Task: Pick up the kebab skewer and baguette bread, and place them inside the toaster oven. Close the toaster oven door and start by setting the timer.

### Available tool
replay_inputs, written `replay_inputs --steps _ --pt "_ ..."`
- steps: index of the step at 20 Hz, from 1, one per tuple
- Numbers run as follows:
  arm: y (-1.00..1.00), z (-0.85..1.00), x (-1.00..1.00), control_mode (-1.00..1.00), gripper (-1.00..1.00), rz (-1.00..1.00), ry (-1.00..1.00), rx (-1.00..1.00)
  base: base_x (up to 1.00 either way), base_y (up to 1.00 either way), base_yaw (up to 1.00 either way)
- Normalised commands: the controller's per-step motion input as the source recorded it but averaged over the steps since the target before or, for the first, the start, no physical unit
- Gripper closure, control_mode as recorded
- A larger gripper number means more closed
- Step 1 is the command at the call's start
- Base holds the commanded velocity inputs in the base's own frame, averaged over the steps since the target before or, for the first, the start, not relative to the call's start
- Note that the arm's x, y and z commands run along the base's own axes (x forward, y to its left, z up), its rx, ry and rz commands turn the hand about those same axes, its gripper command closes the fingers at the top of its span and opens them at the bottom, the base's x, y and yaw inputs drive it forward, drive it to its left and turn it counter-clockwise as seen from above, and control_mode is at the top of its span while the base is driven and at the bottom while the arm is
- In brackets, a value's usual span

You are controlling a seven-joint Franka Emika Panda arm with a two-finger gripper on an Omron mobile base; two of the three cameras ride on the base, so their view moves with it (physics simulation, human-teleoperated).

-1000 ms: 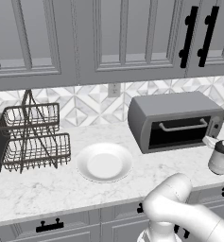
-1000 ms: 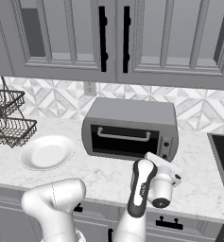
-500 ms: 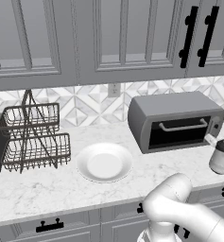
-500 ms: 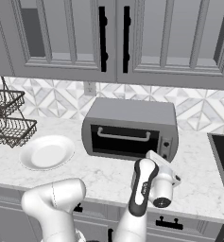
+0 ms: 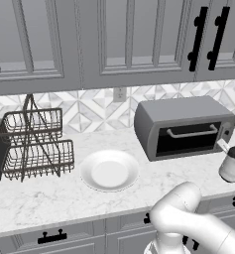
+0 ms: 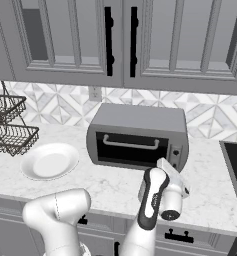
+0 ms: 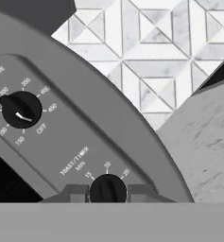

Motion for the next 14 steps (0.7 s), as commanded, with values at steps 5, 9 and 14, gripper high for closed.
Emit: replay_inputs --steps 5,9,14 --pt "0.0 -0.16 0.0 -1.0 1.0 -0.1 -0.03 0.33 0.0 0.0 0.0" --pt "0.0 -0.12 0.0 -1.0 1.0 -0.14 -0.04 0.32 0.0 0.0 0.0" --pt "0.0 -0.12 0.0 -1.0 1.0 -0.14 -0.03 0.33 0.0 0.0 0.0"
